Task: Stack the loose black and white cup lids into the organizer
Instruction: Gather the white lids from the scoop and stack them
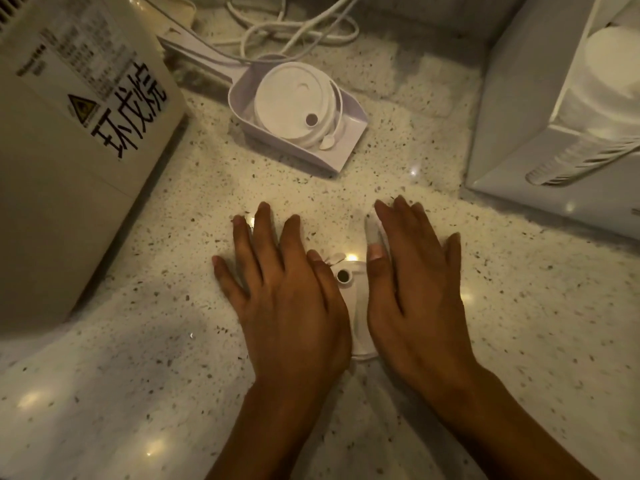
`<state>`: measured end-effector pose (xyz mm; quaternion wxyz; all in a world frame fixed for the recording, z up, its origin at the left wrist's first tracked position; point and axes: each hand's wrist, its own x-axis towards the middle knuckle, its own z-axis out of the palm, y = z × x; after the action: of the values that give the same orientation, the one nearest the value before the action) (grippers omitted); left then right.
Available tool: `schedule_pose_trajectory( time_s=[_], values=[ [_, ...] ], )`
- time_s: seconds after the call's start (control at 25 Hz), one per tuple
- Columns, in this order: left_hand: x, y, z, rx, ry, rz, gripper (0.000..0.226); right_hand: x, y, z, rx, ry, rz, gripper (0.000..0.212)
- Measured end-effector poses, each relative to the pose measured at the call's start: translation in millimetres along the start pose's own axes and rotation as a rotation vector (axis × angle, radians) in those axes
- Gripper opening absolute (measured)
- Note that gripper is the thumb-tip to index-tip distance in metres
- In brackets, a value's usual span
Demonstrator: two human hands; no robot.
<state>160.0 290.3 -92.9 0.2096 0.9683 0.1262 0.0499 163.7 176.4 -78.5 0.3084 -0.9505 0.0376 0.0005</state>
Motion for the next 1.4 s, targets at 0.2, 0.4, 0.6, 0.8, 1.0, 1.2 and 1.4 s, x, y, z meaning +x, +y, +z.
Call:
schedule_pose_trajectory(
  time_s=[0.2, 0.4, 0.6, 0.8, 1.0, 1.2, 1.4],
  values=[
    [0, -1, -2, -0.05, 0.018, 0.02, 0.051, -5, 7, 1, -0.167, -0.047, -0.067, 0.057],
    [-5, 3, -7, -0.08, 0.018, 0.013, 0.05, -5, 5, 4, -0.152, 0.021, -0.064, 0.056],
    [-5, -1, -9, -0.136, 0.011, 0.046, 0.055, -7, 11, 4, 0.008, 0.16, -0.205, 0.038],
    [-5, 5, -11, -0.407, 0.072, 0.121, 0.042, -8, 14, 1, 0.185, 0.236, -0.229, 0.029],
    [16, 42, -16, -0.687, -0.094, 0.126, 0.033, 12, 9, -20, 0.418, 0.31, -0.111, 0.032],
    [41, 73, 0, -0.83, -0.157, 0.109, 0.047, 40, 21, -19, 0.47, 0.471, -0.033, 0.047],
    [40, 79, 6, -0.819, -0.09, 0.124, 0.054, 42, 28, -18, 0.427, 0.544, -0.064, 0.045]
  ],
)
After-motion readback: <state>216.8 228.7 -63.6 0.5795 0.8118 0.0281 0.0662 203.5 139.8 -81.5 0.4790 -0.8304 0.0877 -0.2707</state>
